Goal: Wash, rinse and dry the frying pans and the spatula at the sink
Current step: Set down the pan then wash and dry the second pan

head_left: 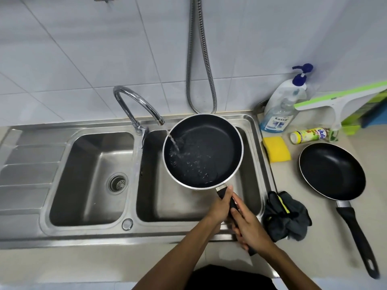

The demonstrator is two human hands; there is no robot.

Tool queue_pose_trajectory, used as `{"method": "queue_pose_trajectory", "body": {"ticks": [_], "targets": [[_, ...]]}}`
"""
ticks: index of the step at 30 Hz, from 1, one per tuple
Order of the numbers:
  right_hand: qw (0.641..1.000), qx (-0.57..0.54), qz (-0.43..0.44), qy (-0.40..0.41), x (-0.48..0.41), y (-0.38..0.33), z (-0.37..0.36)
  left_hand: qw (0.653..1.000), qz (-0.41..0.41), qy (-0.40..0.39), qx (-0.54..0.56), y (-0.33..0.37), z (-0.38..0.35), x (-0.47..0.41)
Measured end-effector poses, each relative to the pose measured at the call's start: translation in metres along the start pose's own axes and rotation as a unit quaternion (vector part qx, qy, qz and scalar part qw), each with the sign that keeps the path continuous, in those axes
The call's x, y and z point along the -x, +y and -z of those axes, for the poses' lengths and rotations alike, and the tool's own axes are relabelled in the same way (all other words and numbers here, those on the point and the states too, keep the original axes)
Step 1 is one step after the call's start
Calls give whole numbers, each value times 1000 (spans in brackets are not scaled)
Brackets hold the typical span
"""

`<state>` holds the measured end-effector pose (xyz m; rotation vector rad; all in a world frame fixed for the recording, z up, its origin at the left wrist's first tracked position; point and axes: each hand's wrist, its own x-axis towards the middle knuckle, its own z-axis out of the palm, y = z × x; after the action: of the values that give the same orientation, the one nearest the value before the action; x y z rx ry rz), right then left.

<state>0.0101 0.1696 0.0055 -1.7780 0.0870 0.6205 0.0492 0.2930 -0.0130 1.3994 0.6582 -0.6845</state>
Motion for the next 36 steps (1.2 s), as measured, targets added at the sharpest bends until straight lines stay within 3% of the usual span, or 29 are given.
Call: {"method": "queue_pose_trajectory", "body": {"ticks": [5, 9, 11, 14, 17, 23, 27, 32, 36], "targets": [[997, 53, 9, 61, 10, 5, 5, 996, 32, -66, -50, 2, -6, 1], [993, 85, 8, 77, 16, 10, 14, 970, 3, -114, -214, 8, 49, -3], [990, 105, 11, 91, 20, 16, 20, 971, 10, -60, -230, 17, 103, -15], [982, 142, 1, 121, 24, 22, 24, 956, -6, 153, -249, 34, 187, -38], [977, 168, -10, 135, 27, 27, 19, 943, -40, 277, -179, 54, 243, -57], [952, 246, -25, 178, 32, 27, 21, 962, -53, 261, 51, 105, 271, -78], [937, 287, -38, 197, 30, 22, 23, 940, -63, 263, 207, 113, 272, -87], [918, 338, -25, 205, 26, 20, 25, 922, -86, 289, 242, 120, 277, -88], [892, 397, 13, 215, 25, 17, 29, 927, -148, 302, 167, 150, 272, -71]]}}
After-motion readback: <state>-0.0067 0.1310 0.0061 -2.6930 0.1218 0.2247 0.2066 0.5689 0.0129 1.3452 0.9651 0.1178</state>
